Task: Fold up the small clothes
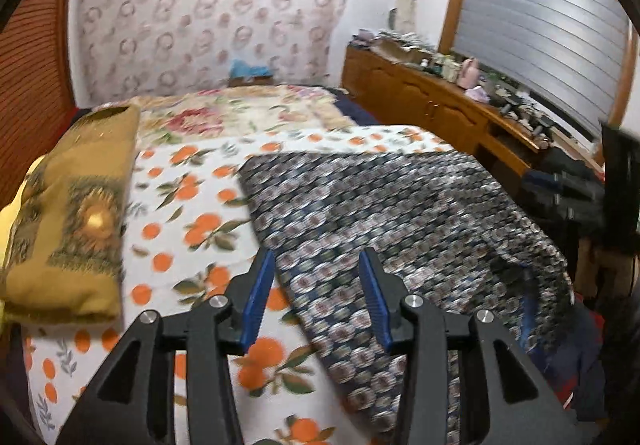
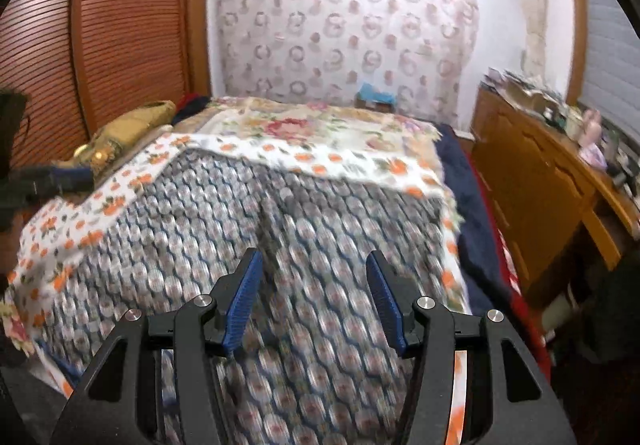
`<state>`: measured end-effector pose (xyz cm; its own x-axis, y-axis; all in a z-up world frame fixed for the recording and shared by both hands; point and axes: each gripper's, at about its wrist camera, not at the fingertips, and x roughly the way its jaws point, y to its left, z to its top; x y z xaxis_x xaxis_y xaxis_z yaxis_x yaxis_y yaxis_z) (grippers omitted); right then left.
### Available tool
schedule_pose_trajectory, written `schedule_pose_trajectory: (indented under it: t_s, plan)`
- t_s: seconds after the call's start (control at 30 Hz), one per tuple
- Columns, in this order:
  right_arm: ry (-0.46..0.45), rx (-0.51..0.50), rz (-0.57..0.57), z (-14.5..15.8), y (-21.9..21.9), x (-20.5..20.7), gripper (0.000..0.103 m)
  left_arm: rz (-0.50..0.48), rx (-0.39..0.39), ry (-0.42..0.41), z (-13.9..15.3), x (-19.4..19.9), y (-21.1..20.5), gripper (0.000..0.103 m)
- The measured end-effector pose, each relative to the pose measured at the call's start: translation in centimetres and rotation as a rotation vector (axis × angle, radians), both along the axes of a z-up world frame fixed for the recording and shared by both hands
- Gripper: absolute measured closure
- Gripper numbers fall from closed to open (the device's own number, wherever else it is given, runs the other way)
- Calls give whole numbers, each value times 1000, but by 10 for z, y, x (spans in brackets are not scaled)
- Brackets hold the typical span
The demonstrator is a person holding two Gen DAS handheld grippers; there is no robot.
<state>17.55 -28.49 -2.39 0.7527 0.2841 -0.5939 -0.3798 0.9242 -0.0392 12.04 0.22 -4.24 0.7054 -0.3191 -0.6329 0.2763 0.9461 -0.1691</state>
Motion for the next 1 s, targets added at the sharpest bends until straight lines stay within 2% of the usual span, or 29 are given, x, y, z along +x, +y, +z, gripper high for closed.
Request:
schedule_pose_trajectory:
  t_s: [0.13,0.27,0.33,0.57,0.6,0.73,0.87,1.0]
  plan:
    - [29,17,50,6,24,39,48,19,-3,16,-10,0,11,60]
    - [99,20,79,-3,51,80,48,26,10,20,-14,-2,18,60]
    - [168,35,102,-15,61,99,48,25,5,18,-15,-4,21,60]
    - [280,1,115,-51,77,115,48,19,-18,29,-21,-10,25,60]
    - [286,-1,121,-54,78,114,52,19,-20,31,-22,-10,25,60]
    - [262,-5,166,-54,84,106,95,22,-29,37,-25,-11,25,60]
    - [161,28,230,-35,95,85,98,37,-41,30,-24,-14,31,60]
    - [124,29,337,-26,121,58,99,60,-50,12,-18,-18,40,60]
